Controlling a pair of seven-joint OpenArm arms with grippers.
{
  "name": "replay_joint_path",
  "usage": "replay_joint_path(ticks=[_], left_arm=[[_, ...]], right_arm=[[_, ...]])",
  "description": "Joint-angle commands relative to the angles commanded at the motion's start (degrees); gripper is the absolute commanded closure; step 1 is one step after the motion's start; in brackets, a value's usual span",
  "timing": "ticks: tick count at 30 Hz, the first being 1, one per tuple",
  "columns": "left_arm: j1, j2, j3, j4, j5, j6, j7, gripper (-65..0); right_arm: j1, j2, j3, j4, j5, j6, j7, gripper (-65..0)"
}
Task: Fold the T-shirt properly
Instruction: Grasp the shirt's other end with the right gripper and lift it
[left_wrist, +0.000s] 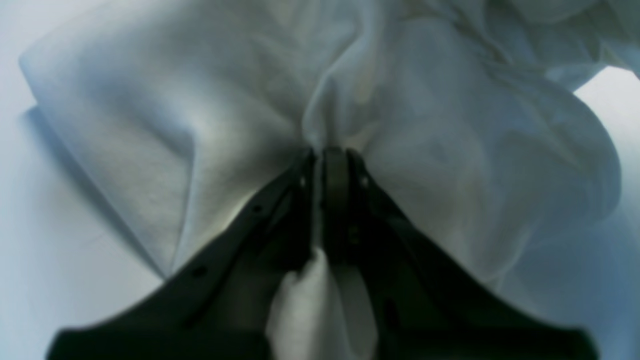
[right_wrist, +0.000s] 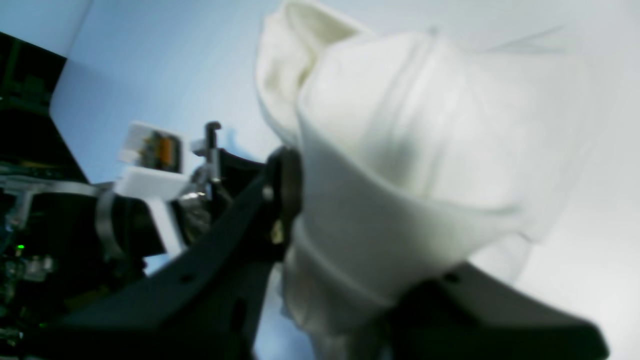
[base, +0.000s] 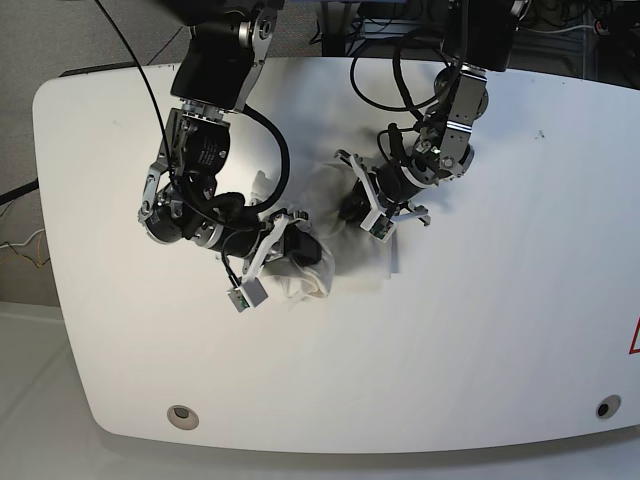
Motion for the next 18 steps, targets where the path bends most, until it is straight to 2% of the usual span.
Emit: replay_joint_path(ticks=[6,18], left_arm=[[0.0,0.0,0.0,0.0,0.0,0.0,0.0,-1.8],[-0.1,0.0,0.1,0.0,0.0,0.0,0.0,-1.8]], right_arm=[[0.0,0.0,-0.2,-0.2,0.2,0.0,0.0,0.0],[-0.8,0.0,-4.7,-1.2,0.3,0.0,0.2,0.0]])
